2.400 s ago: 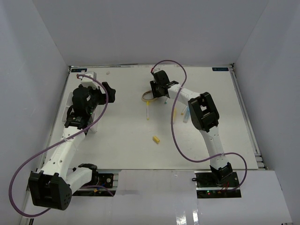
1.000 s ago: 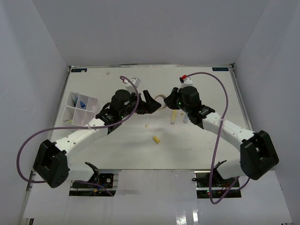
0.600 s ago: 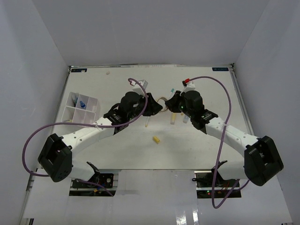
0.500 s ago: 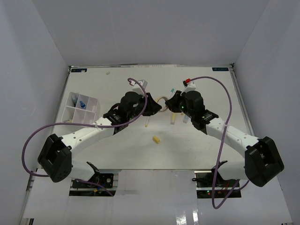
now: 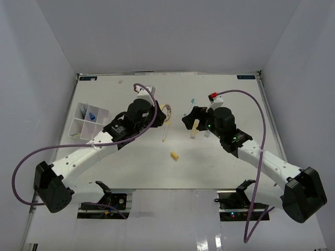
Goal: Sort the stationery into containers
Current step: Place the stationery in the storage box, then pick up the pen from the center of the board.
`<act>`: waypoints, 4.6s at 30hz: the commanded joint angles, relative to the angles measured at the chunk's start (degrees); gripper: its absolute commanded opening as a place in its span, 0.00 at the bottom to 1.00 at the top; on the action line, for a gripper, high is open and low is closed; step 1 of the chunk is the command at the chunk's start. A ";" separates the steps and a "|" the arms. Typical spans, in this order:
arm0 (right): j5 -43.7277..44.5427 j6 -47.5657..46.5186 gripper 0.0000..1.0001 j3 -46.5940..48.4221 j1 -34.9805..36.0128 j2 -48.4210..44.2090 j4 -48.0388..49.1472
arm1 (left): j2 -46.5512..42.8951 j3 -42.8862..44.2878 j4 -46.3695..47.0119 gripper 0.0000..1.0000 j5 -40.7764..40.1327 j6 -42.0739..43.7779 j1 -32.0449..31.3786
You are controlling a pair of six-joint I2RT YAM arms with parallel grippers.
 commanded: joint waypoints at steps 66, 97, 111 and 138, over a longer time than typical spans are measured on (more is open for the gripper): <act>-0.43 -13.77 0.90 -18.11 -5.10 -8.97 4.57 | 7.01 19.28 -46.21 0.87 -11.64 19.70 43.66; 17.85 -14.30 0.94 -16.00 -5.19 -12.75 -5.63 | 25.01 19.02 -19.22 0.90 4.65 4.50 11.41; 18.20 -13.33 0.93 -19.08 -5.36 -14.95 -3.78 | 47.78 32.91 -23.09 0.64 -4.67 3.88 5.07; 17.23 -12.81 0.93 -20.40 -5.54 -15.83 -2.90 | 31.66 23.28 -16.44 0.00 -18.54 7.30 5.33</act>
